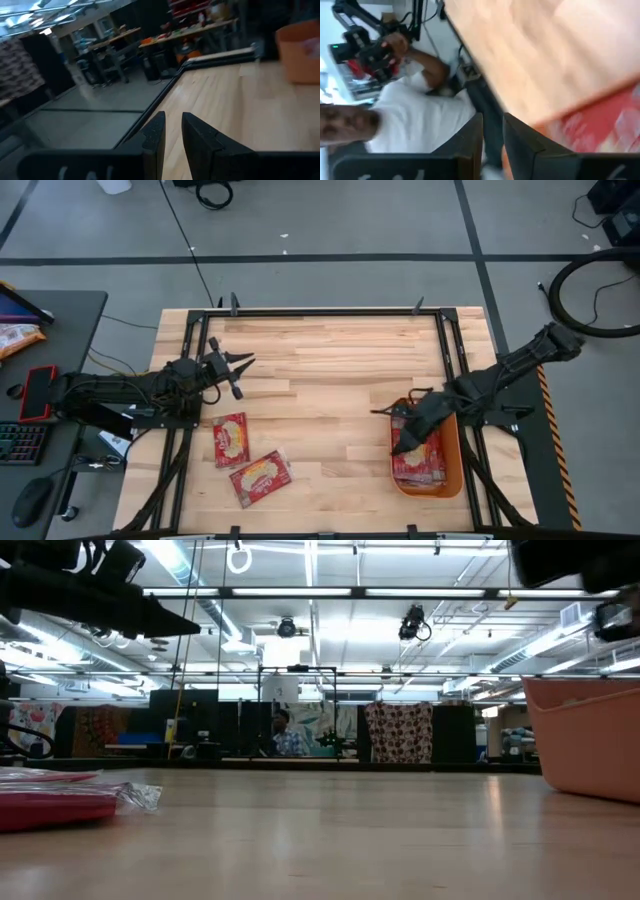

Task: Sort popcorn bags into baskets
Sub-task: Put the red popcorn bag into the orange bin

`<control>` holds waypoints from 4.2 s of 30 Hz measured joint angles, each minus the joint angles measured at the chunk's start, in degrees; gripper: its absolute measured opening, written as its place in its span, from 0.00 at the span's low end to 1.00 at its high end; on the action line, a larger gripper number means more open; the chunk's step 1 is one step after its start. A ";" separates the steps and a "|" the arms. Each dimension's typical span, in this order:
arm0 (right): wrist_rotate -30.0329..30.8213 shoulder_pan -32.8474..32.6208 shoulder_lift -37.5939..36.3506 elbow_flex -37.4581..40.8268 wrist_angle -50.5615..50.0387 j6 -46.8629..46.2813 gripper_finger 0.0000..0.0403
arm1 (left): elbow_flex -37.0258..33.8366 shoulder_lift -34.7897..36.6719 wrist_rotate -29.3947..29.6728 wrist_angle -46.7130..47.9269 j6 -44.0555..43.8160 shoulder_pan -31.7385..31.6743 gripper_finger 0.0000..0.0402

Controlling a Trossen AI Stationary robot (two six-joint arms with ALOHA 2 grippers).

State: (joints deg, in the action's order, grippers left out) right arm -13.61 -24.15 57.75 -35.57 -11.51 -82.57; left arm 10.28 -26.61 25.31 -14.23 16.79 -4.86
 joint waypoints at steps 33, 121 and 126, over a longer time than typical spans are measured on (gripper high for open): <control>14.48 19.93 18.39 -2.69 29.65 85.99 0.15 | 22.79 -23.07 -18.50 32.20 -26.77 4.48 0.17; 19.50 17.43 32.12 -3.91 42.70 97.59 0.13 | 43.28 -61.75 2.49 60.89 -57.74 31.56 0.64; 19.50 17.43 32.12 -3.91 42.23 97.57 0.13 | 43.30 -66.61 7.76 55.57 -52.74 33.33 0.60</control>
State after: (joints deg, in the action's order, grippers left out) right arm 5.89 -6.72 89.86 -39.48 30.72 15.00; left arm 53.58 -93.22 33.08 41.34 -35.96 28.46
